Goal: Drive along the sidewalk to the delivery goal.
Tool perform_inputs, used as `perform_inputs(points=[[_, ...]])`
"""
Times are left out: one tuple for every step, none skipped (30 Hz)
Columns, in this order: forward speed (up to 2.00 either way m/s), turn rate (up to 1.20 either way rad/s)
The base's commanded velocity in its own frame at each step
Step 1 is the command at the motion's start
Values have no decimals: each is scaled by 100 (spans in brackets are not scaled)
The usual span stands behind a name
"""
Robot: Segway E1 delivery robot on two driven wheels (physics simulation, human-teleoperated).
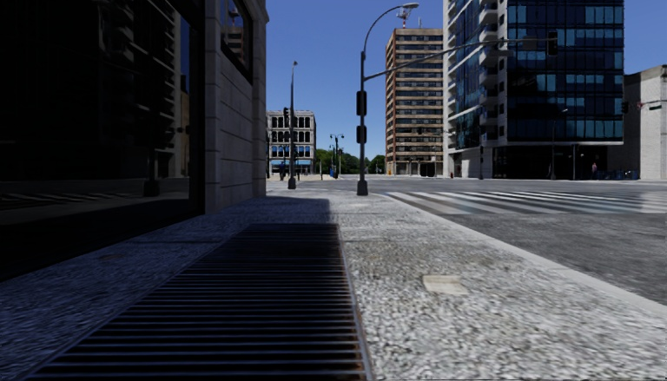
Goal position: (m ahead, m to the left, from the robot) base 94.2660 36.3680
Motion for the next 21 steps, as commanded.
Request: perform_inputs(points=[[200, 0], [200, 0], [200, 0], [200, 0], [200, 0], [200, 0], [200, 0], [200, 0], [200, 0], [200, 0], [200, 0], [200, 0], [200, 0], [200, 0], [200, 0], [200, 0], [200, 0], [200, 0], [200, 0], [200, 0], [200, 0]])
